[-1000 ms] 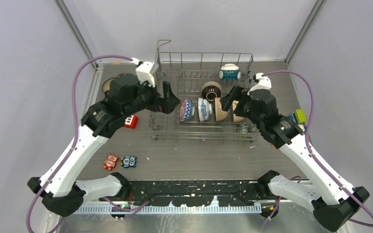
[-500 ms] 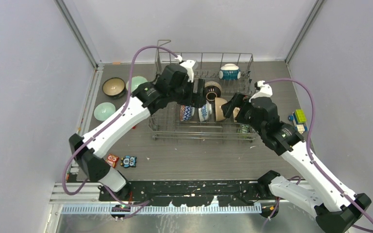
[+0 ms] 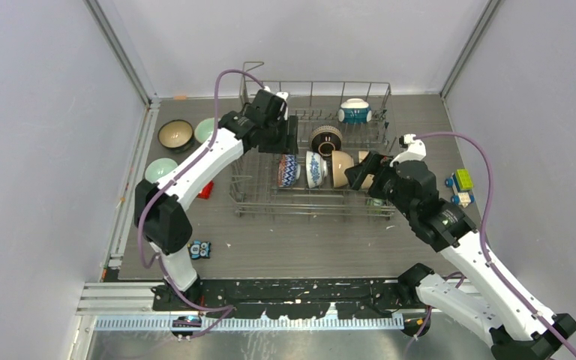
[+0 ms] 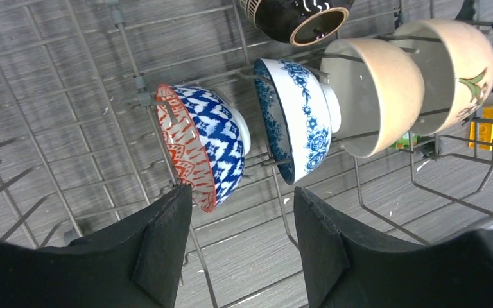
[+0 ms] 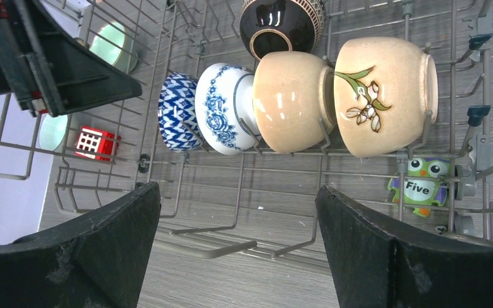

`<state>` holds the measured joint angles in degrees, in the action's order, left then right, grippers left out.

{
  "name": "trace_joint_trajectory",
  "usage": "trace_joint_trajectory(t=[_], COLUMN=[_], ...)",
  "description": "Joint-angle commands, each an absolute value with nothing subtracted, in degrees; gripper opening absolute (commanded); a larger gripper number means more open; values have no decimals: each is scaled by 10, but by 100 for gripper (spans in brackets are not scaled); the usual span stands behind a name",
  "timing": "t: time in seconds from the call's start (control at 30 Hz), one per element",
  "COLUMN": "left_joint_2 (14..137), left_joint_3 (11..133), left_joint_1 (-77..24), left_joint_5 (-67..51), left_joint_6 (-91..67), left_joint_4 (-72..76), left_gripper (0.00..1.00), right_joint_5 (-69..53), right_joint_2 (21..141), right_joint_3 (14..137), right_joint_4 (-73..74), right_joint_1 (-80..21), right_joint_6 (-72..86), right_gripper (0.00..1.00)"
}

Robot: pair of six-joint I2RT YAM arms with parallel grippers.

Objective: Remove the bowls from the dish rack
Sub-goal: Pick up the bowl from the dish rack.

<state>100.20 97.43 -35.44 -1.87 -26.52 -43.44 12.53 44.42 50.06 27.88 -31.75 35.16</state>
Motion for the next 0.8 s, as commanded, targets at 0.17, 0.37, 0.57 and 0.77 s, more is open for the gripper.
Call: trace_joint_trajectory(t=[0.17, 0.37, 0.57, 0.77], left_joint_2=[1054, 1080, 1106, 1132], left_joint_3=[1014, 1025, 1045, 1065], left_joint_1=[-335, -317, -309, -308], left_joint_5=[-94, -120, -124, -143], left_joint_6=[-255, -261, -256, -256], left_joint_4=[-465, -474, -495, -509], left_gripper=[55, 54, 54, 50], right_joint_5=[131, 132, 134, 138], right_joint_2=[421, 417, 422, 430], right_joint_3=[492, 495, 497, 500], right_joint_4=[266, 272, 271, 267], right_joint_1=[-316, -317, -316, -316], right_joint_6=[351, 349, 346, 344], right_gripper=[94, 94, 94, 94])
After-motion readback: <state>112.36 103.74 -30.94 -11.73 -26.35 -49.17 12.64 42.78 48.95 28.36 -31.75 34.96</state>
